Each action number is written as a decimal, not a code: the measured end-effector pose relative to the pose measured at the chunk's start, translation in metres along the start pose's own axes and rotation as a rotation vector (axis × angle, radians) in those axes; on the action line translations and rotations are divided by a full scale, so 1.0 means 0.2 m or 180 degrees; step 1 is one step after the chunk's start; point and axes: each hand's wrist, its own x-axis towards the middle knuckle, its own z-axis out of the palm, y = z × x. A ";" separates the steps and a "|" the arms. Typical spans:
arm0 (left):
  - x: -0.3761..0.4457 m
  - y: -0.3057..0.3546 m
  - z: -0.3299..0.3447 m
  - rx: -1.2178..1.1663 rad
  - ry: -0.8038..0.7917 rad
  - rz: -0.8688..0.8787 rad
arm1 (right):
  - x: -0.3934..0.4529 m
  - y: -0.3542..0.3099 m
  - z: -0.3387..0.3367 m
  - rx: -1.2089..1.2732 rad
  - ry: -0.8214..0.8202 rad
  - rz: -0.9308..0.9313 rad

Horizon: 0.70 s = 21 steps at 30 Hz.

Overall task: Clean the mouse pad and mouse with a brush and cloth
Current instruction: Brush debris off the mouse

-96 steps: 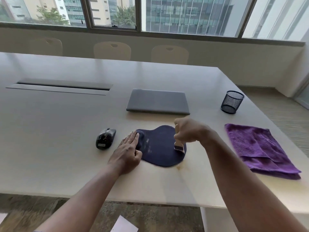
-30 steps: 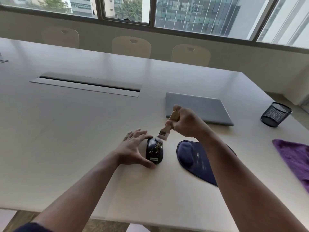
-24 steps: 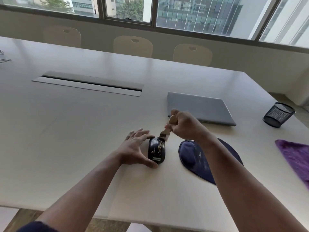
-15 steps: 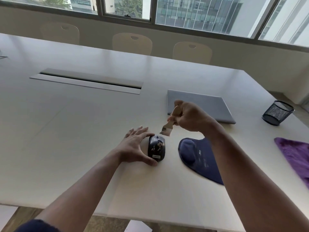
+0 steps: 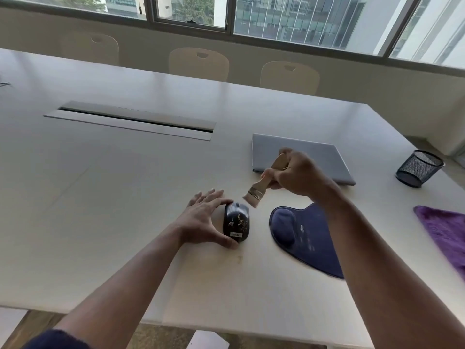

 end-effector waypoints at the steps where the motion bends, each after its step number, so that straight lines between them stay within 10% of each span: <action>1: 0.00 0.00 0.00 0.0002 0.0002 -0.0005 | 0.01 0.03 0.02 -0.0028 0.0293 0.0127; 11: 0.01 -0.01 0.01 0.0001 0.0030 0.0006 | 0.01 0.16 0.18 0.1656 0.0884 0.1446; 21: 0.00 0.00 0.00 0.0023 0.0001 0.0002 | 0.02 0.19 0.19 0.1574 0.0738 0.1437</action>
